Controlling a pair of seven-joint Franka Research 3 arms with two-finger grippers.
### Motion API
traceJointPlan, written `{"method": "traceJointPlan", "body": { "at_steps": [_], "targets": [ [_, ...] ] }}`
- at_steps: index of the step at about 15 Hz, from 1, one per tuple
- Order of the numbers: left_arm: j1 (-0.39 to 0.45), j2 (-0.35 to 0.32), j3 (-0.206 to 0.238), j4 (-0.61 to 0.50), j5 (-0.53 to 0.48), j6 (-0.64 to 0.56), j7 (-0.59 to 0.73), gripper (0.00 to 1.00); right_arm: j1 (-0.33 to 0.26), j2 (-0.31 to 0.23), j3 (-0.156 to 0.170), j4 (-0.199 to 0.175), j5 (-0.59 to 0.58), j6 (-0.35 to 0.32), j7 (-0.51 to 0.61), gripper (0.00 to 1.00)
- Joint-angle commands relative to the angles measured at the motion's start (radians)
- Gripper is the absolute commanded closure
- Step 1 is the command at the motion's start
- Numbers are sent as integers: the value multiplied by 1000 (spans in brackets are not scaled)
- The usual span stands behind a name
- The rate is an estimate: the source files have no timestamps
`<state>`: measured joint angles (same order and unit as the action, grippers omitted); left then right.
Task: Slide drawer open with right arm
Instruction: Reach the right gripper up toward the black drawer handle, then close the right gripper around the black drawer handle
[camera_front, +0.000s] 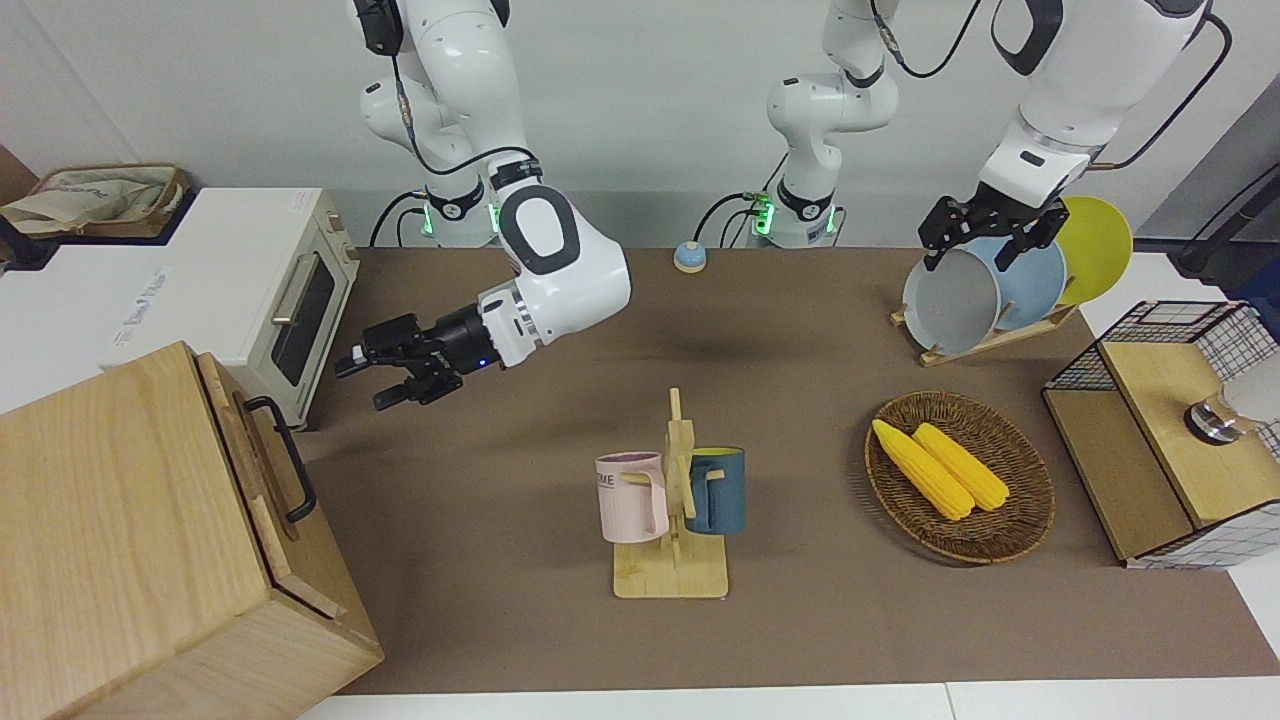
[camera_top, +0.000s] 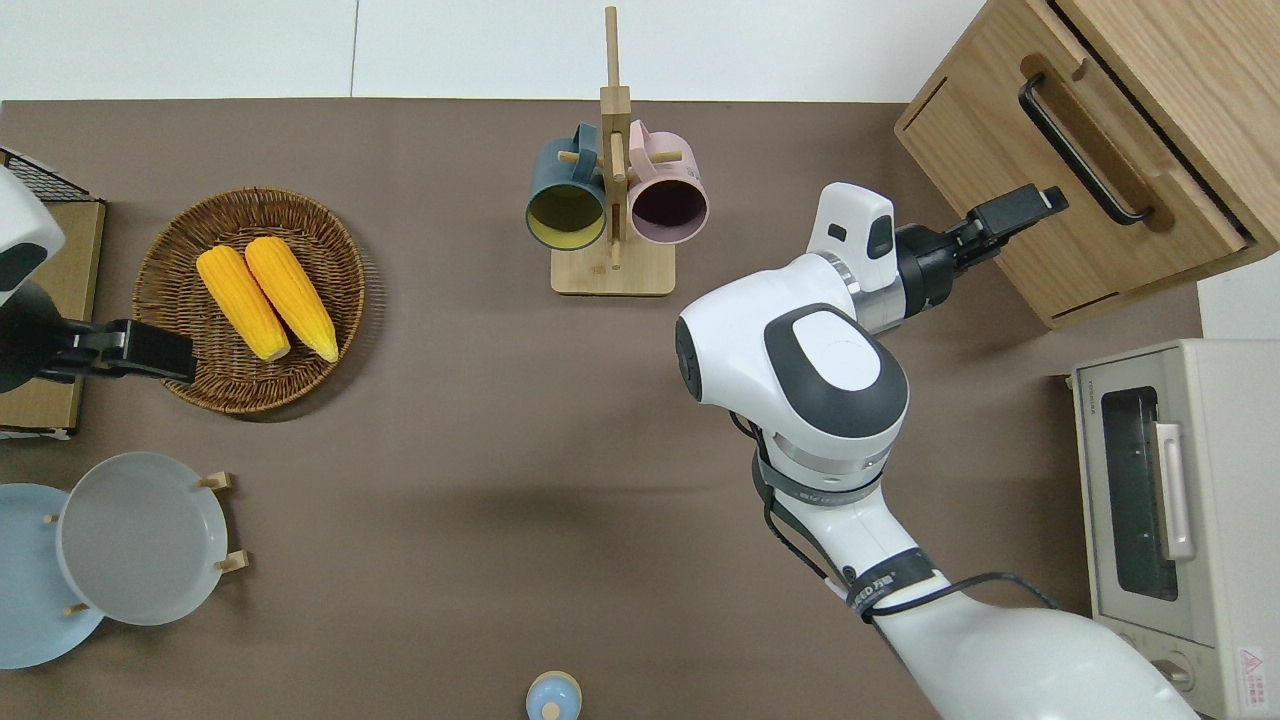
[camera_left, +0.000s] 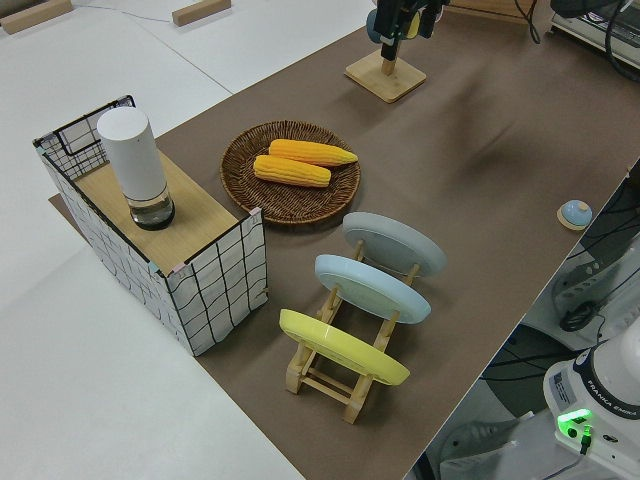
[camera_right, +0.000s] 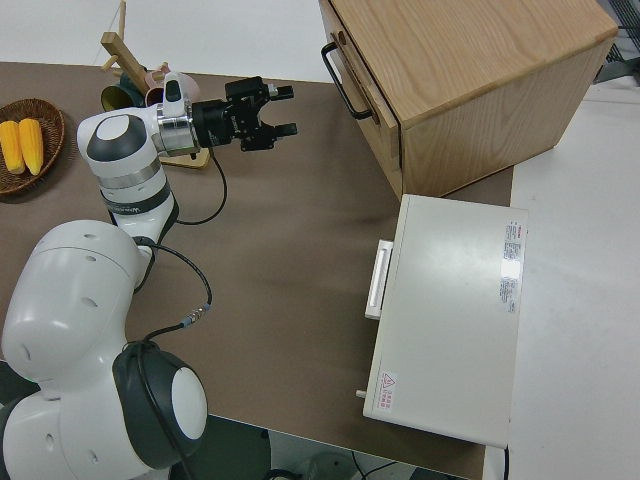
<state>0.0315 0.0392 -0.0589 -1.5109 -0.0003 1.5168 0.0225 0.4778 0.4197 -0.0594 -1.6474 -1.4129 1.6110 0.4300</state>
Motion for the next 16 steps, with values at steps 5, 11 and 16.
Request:
{"method": "traceJointPlan", "body": {
  "at_steps": [5, 11, 16],
  "targets": [
    [5, 11, -7, 24, 17, -20, 10, 7, -47, 30, -59, -8, -159, 193, 33, 21],
    [5, 11, -7, 26, 17, -20, 10, 7, -84, 39, -86, -8, -231, 288, 32, 25],
    [5, 11, -7, 24, 17, -20, 10, 7, -100, 50, -91, -8, -285, 287, 24, 209]
  ]
}}
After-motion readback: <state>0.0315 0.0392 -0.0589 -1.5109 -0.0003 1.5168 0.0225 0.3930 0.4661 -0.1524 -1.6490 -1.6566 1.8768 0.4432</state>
